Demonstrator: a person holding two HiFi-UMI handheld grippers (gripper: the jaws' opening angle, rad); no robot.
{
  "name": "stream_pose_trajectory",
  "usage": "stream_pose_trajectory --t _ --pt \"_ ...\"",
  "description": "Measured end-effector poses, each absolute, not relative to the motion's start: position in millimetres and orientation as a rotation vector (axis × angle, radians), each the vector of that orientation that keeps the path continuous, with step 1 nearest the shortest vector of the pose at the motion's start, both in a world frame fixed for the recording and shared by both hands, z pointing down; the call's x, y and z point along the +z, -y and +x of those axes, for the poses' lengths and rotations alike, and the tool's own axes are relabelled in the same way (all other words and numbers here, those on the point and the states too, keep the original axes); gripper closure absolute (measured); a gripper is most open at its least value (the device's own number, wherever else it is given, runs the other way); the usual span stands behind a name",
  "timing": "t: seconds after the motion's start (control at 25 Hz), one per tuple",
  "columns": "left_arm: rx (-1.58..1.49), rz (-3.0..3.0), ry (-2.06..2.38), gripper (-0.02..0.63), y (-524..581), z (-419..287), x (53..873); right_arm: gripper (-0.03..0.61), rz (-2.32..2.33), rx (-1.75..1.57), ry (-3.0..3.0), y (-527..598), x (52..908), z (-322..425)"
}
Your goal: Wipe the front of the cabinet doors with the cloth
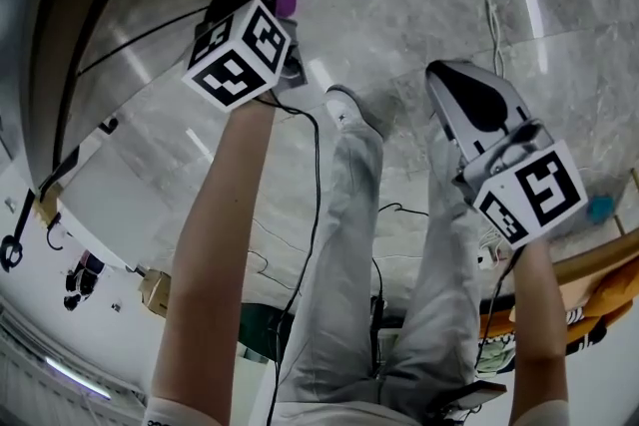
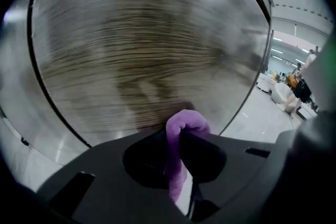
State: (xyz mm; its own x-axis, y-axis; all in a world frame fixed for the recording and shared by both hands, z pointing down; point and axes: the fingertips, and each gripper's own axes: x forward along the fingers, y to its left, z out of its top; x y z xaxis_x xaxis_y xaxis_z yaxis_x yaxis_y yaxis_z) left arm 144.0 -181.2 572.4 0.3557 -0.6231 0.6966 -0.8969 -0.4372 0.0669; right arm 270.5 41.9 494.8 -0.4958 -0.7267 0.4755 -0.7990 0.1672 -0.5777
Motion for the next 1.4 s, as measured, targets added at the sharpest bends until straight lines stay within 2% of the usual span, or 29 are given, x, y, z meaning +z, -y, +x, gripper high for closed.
stream_pose_trajectory --t 0.28,0.6,1.12,1.4 --pt "0.932 2.131 1.406 0.568 188 78 581 0.551 1.535 1.260 2.338 -35 496 250" --pt "0.966 2.061 1.529 0.568 183 72 584 0.551 1.480 1.259 2.357 -43 498 276" --pt "0.973 2.128 1.346 0.568 147 258 622 0.551 1.405 1.263 2.371 -64 508 376" --pt "1.011 2.157 1.254 0.568 151 331 652 0.551 1.524 1.306 2.300 -70 531 432"
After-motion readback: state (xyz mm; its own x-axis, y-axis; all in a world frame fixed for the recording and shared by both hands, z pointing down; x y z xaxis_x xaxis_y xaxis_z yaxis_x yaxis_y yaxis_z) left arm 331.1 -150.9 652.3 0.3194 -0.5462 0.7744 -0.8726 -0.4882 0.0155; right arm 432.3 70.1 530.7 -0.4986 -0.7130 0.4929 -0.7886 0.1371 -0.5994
